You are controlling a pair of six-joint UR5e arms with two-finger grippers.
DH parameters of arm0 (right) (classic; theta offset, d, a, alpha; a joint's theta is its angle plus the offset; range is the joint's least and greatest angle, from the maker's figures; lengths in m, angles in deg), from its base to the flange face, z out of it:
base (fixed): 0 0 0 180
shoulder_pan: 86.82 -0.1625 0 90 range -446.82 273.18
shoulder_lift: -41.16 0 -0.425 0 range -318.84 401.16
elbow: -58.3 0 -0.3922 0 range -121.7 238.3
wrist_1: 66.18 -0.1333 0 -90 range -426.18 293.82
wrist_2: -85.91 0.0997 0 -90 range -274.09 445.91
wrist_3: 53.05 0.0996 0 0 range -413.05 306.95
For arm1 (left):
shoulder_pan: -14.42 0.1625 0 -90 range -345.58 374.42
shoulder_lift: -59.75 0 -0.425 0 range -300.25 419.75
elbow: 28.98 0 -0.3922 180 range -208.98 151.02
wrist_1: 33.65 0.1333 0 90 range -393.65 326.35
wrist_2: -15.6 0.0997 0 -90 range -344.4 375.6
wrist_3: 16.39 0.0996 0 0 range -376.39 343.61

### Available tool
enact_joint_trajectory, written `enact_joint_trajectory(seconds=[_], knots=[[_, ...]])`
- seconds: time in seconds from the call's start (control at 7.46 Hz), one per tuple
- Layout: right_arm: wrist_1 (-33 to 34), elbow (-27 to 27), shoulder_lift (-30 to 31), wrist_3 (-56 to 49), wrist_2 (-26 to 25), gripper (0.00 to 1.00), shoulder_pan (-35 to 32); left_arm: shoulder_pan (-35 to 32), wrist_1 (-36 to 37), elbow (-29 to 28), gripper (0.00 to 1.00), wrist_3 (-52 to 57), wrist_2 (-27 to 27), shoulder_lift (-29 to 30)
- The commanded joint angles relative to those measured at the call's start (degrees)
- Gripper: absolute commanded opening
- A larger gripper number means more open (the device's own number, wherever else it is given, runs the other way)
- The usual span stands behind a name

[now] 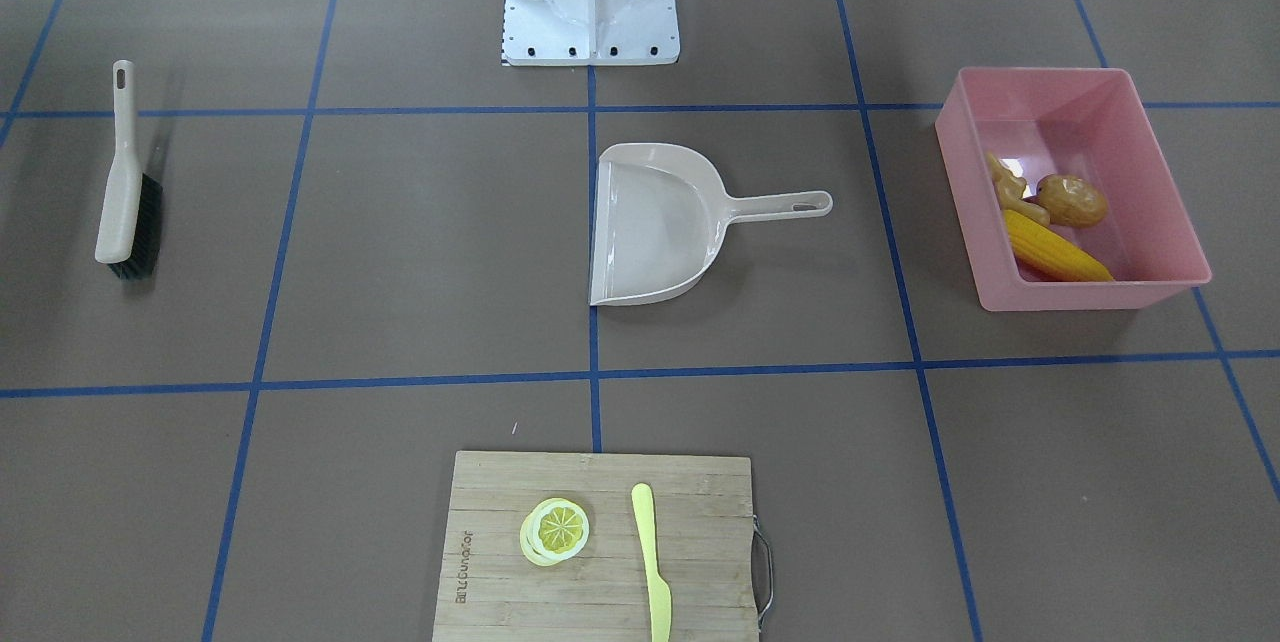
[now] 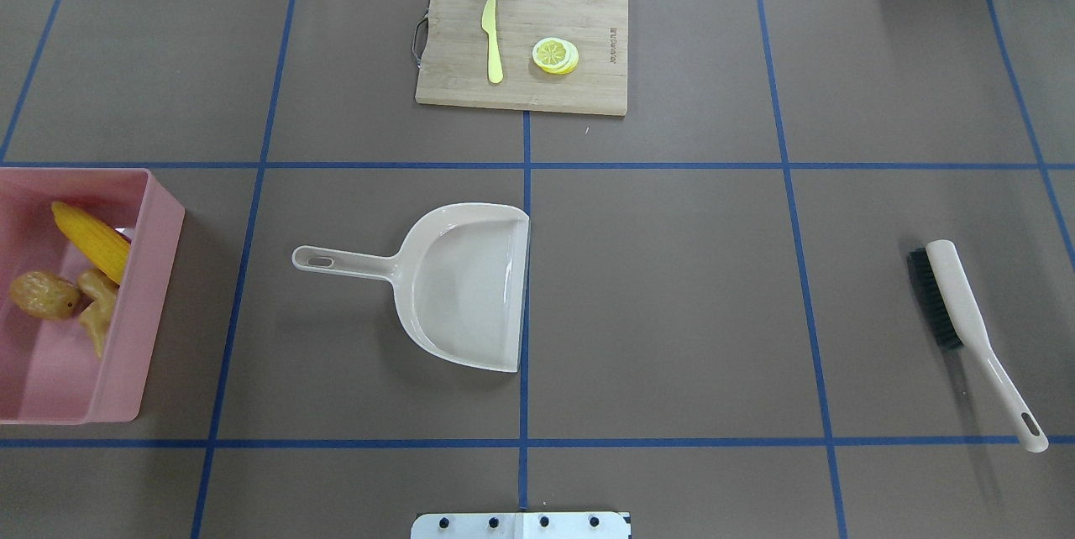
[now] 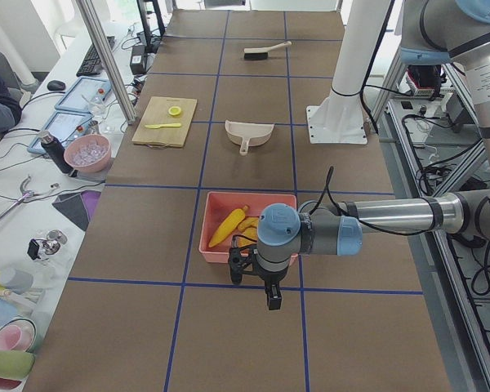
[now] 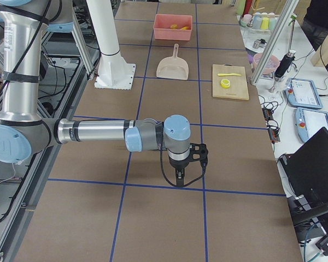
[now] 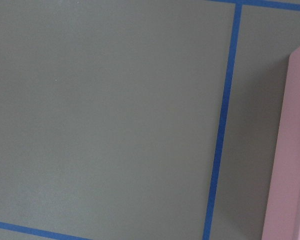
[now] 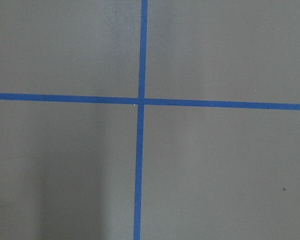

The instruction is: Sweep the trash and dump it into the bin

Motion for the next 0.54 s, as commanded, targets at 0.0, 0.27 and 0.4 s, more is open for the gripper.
enact_joint_trajectory(seconds=[0.0,0.27,0.4], knots=[[-0.09,0.02,0.00,0.00,0.03,1.00,0.01,-0.10,0.02,-0.58,0.98,0.08,0.00,-0.12],[-0.09,-0.07,-0.09,0.00,0.12,1.00,0.01,-0.27,-0.06,0.04,0.98,0.08,0.00,-0.20],[-0.09,-0.07,0.00,0.00,0.21,1.00,0.01,-0.36,0.02,0.03,0.98,0.08,0.00,-0.12]])
